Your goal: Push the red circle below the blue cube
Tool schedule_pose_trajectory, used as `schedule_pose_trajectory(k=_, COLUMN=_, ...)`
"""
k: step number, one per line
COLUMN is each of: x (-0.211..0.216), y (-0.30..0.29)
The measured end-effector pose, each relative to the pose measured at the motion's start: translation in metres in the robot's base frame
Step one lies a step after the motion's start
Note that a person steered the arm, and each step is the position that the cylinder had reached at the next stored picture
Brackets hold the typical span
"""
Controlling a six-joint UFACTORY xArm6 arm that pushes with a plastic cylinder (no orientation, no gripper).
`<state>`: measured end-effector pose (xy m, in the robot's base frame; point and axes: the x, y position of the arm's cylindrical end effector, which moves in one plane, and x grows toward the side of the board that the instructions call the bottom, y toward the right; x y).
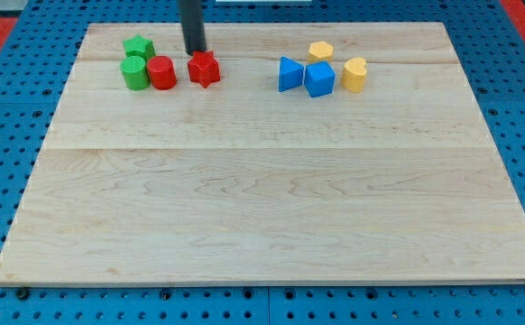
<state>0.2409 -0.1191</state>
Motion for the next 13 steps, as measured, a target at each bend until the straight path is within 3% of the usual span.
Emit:
schedule_pose_trajectory(k=4, x=0.021, y=-0.060)
schedule_pose_trajectory(k=5, x=0.047, y=-0.058)
schedule_pose_trajectory(k=6, x=0.057, y=-0.048)
schedule_pose_trajectory(k=8, x=0.063, y=0.033)
schedule_pose_trajectory(k=10, x=0.082, y=-0.004)
schedule_pose_trajectory(k=11, x=0.122, y=0.015)
schedule_pose_trajectory(k=13, x=0.152, y=0.082)
